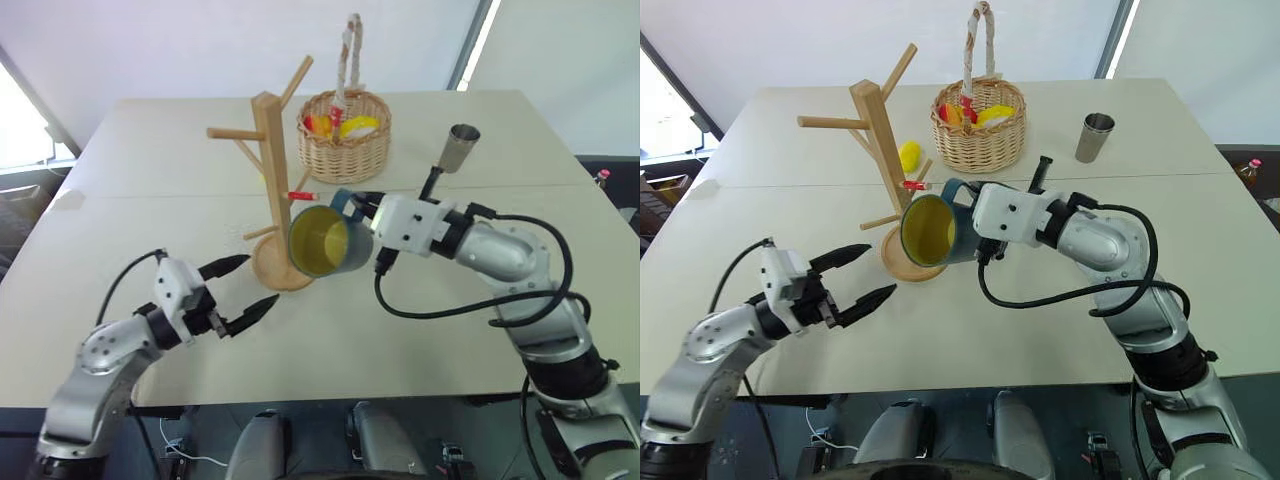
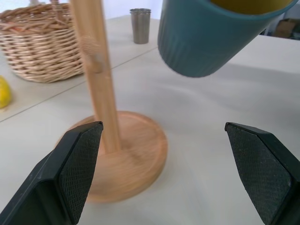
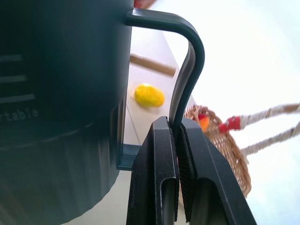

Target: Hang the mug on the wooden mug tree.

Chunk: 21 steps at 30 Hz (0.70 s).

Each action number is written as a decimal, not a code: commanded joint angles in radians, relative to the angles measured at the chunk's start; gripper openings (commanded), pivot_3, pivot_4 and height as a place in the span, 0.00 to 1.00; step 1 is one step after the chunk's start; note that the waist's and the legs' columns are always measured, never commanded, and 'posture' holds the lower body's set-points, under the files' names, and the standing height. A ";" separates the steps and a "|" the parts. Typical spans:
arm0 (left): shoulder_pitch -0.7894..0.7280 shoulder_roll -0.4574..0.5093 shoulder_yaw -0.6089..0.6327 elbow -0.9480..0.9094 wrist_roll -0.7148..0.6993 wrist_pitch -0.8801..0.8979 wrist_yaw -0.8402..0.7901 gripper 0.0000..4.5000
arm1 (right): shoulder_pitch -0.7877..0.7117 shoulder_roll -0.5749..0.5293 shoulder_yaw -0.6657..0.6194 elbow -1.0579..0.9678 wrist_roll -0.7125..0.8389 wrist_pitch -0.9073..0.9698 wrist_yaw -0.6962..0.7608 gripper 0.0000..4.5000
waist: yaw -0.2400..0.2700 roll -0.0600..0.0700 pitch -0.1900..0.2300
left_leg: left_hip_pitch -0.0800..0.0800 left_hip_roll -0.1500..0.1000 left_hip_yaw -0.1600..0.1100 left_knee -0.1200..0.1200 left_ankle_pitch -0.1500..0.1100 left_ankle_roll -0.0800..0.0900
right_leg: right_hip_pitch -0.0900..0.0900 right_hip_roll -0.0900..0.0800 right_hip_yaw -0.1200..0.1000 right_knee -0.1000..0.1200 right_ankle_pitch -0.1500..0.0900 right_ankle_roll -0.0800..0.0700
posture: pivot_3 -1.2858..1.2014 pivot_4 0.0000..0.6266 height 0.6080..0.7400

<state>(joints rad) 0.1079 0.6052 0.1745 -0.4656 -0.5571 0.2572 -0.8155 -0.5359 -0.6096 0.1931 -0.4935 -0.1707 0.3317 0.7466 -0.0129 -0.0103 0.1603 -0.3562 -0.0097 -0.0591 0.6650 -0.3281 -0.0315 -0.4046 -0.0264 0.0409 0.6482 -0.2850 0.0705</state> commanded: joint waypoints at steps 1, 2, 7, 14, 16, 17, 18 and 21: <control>0.004 0.030 0.054 -0.062 -0.059 0.028 -0.009 1.00 | -0.051 0.002 0.004 -0.051 0.025 0.013 0.027 0.01 | 0.000 0.000 0.000 | 0.000 0.000 0.000 0.000 0.000 0.000 | 0.000 0.000 0.000 0.000 0.000 0.000 | 0.52 0.24 1.00; 0.000 0.038 0.067 -0.071 -0.074 0.041 -0.006 1.00 | -0.068 0.008 0.010 -0.052 0.030 0.018 0.033 0.01 | -0.001 0.000 0.000 | 0.000 0.000 0.000 0.000 0.000 0.000 | 0.000 0.000 0.000 -0.001 0.000 0.000 | 0.52 0.24 1.00; -0.024 0.038 0.103 -0.090 -0.122 0.077 0.028 1.00 | -0.113 0.020 0.039 -0.047 0.041 0.020 0.050 0.01 | -0.001 0.000 0.000 | 0.000 0.000 0.000 0.000 0.000 0.000 | 0.000 0.000 0.000 0.000 0.000 0.000 | 0.52 0.24 1.00; -0.026 0.034 0.099 -0.097 -0.125 0.087 0.042 1.00 | -0.164 0.049 0.079 0.011 0.015 0.016 0.034 0.01 | -0.002 0.000 0.000 | 0.000 0.000 0.000 0.000 0.000 0.000 | 0.000 0.000 0.000 0.000 0.000 0.000 | 0.52 0.24 1.00; -0.030 0.031 0.094 -0.096 -0.123 0.087 0.045 1.00 | -0.180 0.062 0.090 0.043 -0.002 0.009 0.020 0.01 | -0.002 0.000 0.000 | 0.000 0.000 0.000 0.000 0.000 0.000 | 0.000 0.000 0.000 0.000 0.000 0.000 | 0.52 0.24 1.00; -0.031 0.029 0.092 -0.095 -0.121 0.086 0.047 1.00 | -0.189 0.070 0.094 0.059 -0.009 0.007 0.012 0.01 | -0.002 0.000 0.000 | 0.000 0.000 0.000 0.000 0.000 0.000 | 0.000 0.000 0.000 0.000 0.000 0.000 | 0.52 0.24 1.00; -0.032 0.027 0.089 -0.095 -0.120 0.085 0.048 1.00 | -0.197 0.076 0.098 0.074 -0.016 0.005 0.007 0.01 | -0.002 0.000 0.000 | 0.000 0.000 0.000 0.000 0.000 0.000 | 0.000 0.000 0.000 0.000 0.000 0.000 | 0.52 0.24 1.00; -0.035 0.022 0.086 -0.097 -0.118 0.085 0.054 1.00 | -0.207 0.079 0.112 0.110 -0.038 -0.003 0.005 0.01 | -0.002 0.000 0.000 | 0.000 0.000 0.000 0.000 0.000 0.000 | -0.001 0.000 0.000 0.000 0.000 0.000 | 0.52 0.24 1.00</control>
<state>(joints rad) 0.0805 0.6256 0.2506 -0.5270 -0.6666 0.3458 -0.7638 -0.7146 -0.5354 0.3123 -0.3755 -0.1945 0.3518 0.7658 -0.0150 -0.0104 0.1604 -0.3568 -0.0097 -0.0589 0.6648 -0.3281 -0.0317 -0.4055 -0.0268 0.0409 0.6478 -0.2848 0.0701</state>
